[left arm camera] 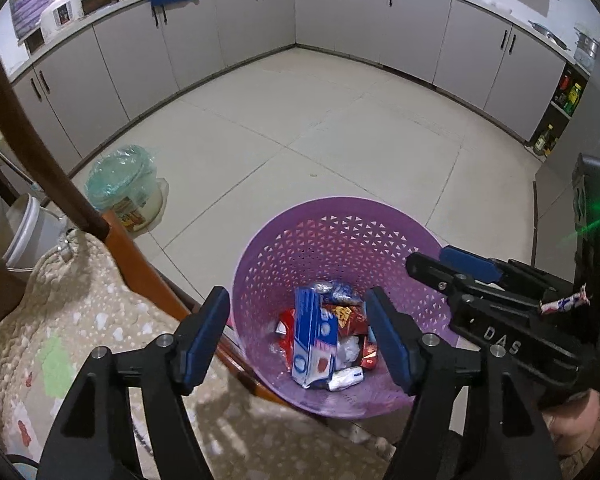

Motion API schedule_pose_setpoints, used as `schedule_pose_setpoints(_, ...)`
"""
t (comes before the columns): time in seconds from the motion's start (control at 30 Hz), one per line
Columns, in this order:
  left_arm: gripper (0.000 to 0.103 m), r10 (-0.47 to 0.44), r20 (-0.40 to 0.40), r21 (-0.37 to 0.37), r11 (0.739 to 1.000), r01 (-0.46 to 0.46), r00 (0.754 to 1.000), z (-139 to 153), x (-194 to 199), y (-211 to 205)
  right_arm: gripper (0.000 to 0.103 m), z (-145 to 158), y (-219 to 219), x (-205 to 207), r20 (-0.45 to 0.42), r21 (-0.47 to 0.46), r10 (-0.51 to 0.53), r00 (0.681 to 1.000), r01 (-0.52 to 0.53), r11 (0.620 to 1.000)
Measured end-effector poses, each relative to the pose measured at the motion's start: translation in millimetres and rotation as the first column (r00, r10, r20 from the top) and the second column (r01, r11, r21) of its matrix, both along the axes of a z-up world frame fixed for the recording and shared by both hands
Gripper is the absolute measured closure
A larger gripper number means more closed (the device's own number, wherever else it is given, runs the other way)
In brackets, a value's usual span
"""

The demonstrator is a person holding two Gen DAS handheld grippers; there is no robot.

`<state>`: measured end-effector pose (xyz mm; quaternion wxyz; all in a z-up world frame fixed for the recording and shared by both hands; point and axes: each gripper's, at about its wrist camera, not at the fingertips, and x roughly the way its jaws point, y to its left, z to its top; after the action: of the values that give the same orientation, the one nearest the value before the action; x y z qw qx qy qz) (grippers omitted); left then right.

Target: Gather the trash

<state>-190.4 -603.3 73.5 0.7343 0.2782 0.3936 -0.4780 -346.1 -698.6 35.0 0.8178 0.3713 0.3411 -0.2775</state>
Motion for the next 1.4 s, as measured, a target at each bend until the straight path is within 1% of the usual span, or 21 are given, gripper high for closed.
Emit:
schedule_pose_setpoints(0.13, 0.027, 0.029, 0.036, -0.034, 0.999, -0.028, 0.999, 13.7, -5.0, 18.9, 0.05, 5.6, 2.6, -9.2, -0.002, -0.013, -0.025, 1.0, 0.025, 1.0)
schedule_pose_setpoints(0.23, 0.023, 0.073, 0.103, -0.084, 0.994, -0.065, 0.992, 26.8, -7.9, 38.0, 0.046, 11.6, 6.3, -18.0, -0.001, -0.02, -0.043, 0.999, 0.043, 0.999)
schedule_pose_setpoints(0.33, 0.015, 0.132, 0.173, -0.171, 0.98, -0.102, 0.976, 45.2, -15.9, 62.9, 0.044, 20.6, 15.2, -27.0, -0.004, -0.033, -0.057, 0.998, 0.057, 0.998)
schedule_pose_setpoints(0.37, 0.012, 0.16, 0.201, -0.203, 0.972, -0.118, 0.966, 52.1, -20.1, 73.5, 0.043, 24.2, 19.4, -29.7, -0.007, -0.041, -0.061, 0.998, 0.06, 0.997)
schedule_pose_setpoints(0.43, 0.007, 0.194, 0.24, -0.246, 0.96, -0.134, 0.951, 62.7, -27.8, 89.9, 0.039, 31.9, 30.7, -35.9, -0.009, -0.054, -0.065, 0.998, 0.065, 0.996)
schedule_pose_setpoints(0.5, 0.005, 0.211, 0.259, -0.275, 0.952, -0.137, 0.943, 72.4, -35.5, 105.7, 0.037, 37.6, 40.8, -41.1, -0.011, -0.062, -0.064, 0.998, 0.064, 0.996)
schedule_pose_setpoints(0.63, 0.004, 0.2, 0.252, -0.291, 0.949, -0.123, 0.947, 86.2, -49.7, 133.1, 0.034, 51.4, 63.0, -49.4, -0.017, -0.086, -0.063, 0.998, 0.062, 0.994)
schedule_pose_setpoints(0.83, 0.004, 0.235, 0.273, -0.325, 0.935, -0.14, 0.933, 100.1, -68.9, 168.3, 0.028, 74.0, 100.6, -60.2, -0.019, -0.132, -0.046, 0.999, 0.043, 0.99)
schedule_pose_setpoints(0.97, 0.003, 0.263, 0.271, -0.36, 0.92, -0.156, 0.926, 114.9, -81.9, 194.5, 0.027, 88.1, 126.0, -65.9, -0.042, -0.173, -0.034, 0.999, 0.026, 0.985)
schedule_pose_setpoints(1.07, 0.001, 0.281, 0.266, -0.379, 0.91, -0.168, 0.922, 123.2, -86.9, 212.6, 0.026, 95.6, 141.1, -69.3, -0.048, -0.186, -0.021, 0.999, 0.012, 0.982)
schedule_pose_setpoints(1.13, 0.001, 0.295, 0.258, -0.386, 0.904, -0.182, 0.92, 127.6, -88.7, 222.9, 0.026, 100.9, 150.3, -71.1, -0.049, -0.199, -0.016, 0.999, 0.006, 0.98)
schedule_pose_setpoints(1.27, 0.001, 0.343, 0.231, -0.387, 0.891, -0.238, 0.91, 132.3, -89.5, 245.8, 0.025, 111.9, 167.3, -73.0, -0.061, -0.232, -0.007, 0.998, -0.008, 0.973)
schedule_pose_setpoints(1.4, 0.001, 0.366, 0.173, -0.374, 0.883, -0.283, 0.914, 131.2, -86.0, 259.9, 0.023, 121.0, 183.8, -77.6, -0.079, -0.263, -0.003, 0.997, -0.018, 0.965)
